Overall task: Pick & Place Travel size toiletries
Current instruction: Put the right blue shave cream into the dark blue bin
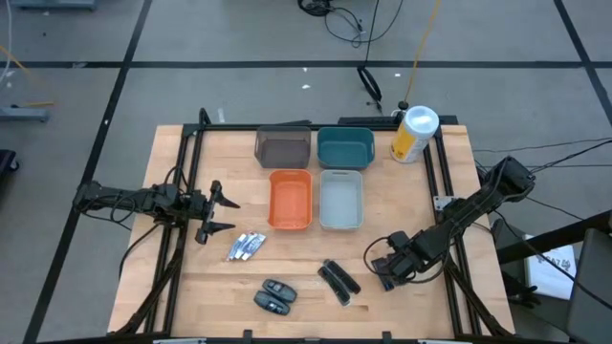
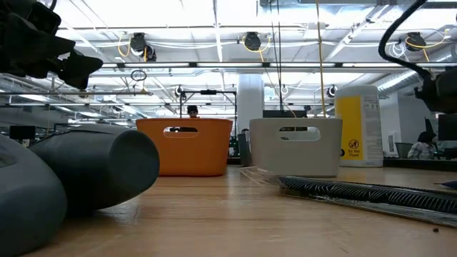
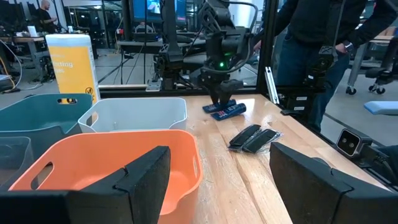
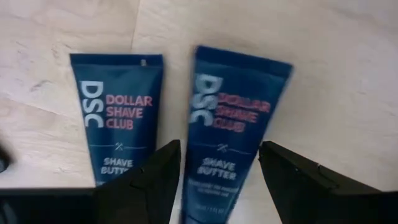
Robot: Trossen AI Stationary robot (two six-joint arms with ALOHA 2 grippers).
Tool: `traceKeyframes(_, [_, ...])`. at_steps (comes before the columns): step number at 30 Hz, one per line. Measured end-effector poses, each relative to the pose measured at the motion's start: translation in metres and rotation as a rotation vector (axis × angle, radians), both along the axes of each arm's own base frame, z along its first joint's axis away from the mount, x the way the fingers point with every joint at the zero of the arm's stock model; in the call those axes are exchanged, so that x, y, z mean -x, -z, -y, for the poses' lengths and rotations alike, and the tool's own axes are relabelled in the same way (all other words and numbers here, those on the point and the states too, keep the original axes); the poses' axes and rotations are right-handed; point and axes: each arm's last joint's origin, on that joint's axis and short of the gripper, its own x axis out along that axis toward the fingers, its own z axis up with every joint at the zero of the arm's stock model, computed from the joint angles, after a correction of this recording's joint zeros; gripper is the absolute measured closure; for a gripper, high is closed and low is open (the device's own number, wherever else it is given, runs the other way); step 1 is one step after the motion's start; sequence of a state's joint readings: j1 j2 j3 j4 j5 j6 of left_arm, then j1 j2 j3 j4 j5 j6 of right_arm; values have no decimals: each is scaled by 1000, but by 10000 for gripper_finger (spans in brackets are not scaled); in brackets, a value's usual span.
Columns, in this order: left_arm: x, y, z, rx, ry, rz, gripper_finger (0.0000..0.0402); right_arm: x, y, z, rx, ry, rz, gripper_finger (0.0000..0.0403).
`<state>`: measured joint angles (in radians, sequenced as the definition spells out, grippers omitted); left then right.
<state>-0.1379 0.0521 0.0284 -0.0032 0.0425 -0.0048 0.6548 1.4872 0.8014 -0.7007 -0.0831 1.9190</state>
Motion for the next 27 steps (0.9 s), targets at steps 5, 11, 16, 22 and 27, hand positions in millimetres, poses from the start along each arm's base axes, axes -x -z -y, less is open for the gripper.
traceKeyframes(5, [0,0,0,0,0,0,128,7,7,4,-14,-12,-52,193])
traceKeyframes(11, [0,0,0,0,0,0,128,13,14,7,3,-49,-70,195])
traceKeyframes(16, [0,0,0,0,0,0,128,14,14,8,22,-82,-59,222])
traceKeyframes(22, [0,0,0,0,0,-1,128,14,15,8,27,-109,-60,267])
traceKeyframes(27, [0,0,0,0,0,0,128,14,15,8,30,-141,-58,281])
